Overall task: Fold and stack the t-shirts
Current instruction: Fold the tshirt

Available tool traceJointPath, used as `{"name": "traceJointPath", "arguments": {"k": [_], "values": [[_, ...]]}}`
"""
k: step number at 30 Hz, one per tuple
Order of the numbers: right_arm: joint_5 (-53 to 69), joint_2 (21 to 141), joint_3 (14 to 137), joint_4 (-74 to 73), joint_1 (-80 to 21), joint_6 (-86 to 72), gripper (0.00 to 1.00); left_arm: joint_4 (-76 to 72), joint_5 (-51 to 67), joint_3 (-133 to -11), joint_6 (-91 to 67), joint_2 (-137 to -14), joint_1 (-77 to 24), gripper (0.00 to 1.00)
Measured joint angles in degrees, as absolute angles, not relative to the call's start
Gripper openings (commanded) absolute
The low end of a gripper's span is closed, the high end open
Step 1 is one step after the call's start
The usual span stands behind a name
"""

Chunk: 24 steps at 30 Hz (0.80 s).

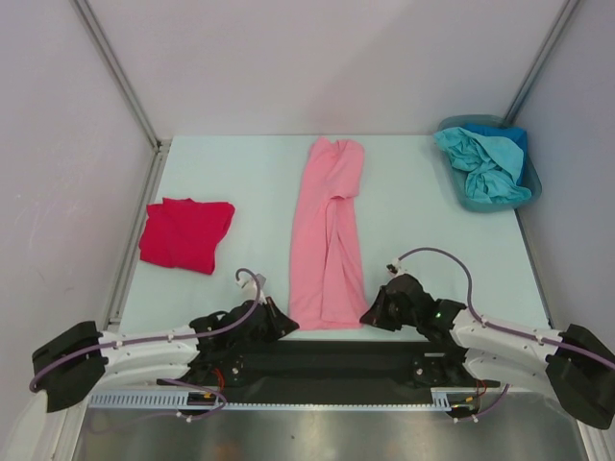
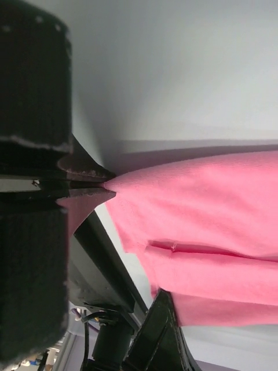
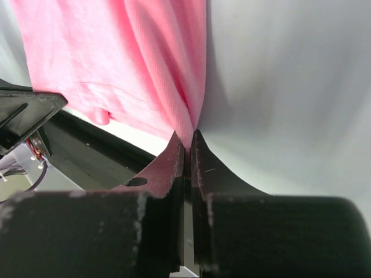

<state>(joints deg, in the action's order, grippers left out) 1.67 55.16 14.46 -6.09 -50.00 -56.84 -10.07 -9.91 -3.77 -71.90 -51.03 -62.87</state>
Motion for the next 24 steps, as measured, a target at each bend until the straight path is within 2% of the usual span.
{"name": "traceJointPath", "arguments": {"k": [9, 19, 24], "values": [[0.4, 52.0, 15.0, -8.7, -50.0, -56.5, 0.00, 2.8, -14.0, -8.6, -68.9, -41.9, -62.9, 0.01], [0.4, 56.6, 20.0, -8.9, -49.9, -55.1, 0.00, 4.4, -16.4, -16.1, -64.8, -50.1, -62.9, 0.01], [1.0, 59.1, 24.9, -9.1, -46.7, -52.9, 0.00, 4.8, -16.9, -19.5, -62.3, -52.4, -62.3, 0.01]]}}
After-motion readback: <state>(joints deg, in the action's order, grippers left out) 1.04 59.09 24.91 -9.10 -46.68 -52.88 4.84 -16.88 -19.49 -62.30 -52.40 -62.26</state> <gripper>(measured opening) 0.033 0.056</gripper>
